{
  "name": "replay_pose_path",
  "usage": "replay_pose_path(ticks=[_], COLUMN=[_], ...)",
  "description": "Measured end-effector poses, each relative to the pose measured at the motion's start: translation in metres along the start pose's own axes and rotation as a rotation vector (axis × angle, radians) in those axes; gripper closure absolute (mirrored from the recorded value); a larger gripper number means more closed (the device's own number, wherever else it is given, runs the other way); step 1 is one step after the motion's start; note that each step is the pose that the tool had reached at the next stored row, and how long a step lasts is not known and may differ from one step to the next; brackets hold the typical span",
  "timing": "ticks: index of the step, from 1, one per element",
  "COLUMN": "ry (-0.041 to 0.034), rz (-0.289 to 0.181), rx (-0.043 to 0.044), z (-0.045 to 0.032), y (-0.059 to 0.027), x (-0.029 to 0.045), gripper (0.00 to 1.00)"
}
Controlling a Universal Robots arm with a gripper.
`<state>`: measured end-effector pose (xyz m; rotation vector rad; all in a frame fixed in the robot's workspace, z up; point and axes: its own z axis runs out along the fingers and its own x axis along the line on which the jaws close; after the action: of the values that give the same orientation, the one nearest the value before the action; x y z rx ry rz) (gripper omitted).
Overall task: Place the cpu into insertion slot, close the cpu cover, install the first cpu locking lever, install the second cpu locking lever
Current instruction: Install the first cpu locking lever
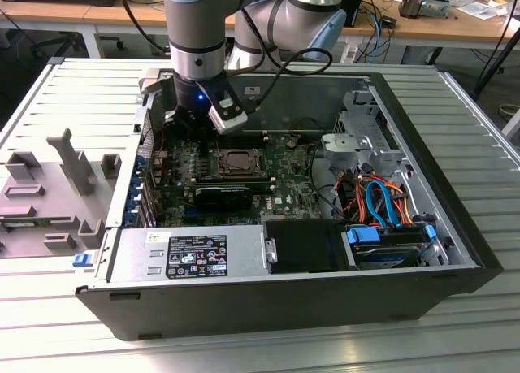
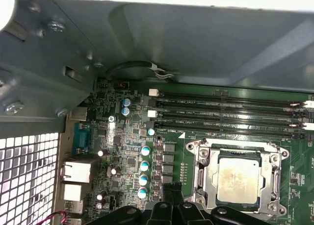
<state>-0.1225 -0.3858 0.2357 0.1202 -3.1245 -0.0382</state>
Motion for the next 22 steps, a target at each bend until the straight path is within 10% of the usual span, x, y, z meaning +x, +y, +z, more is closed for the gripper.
replay_pose_path(ticks=[7,22], ry=[0.0,-0.0002], rz=[0.0,0.0], rx=[0.0001,-0.0001], z=[0.0005,-0.0067], y=[0.0216,0.0398], x=[0.0003,0.0018], gripper=[0.89,0.89])
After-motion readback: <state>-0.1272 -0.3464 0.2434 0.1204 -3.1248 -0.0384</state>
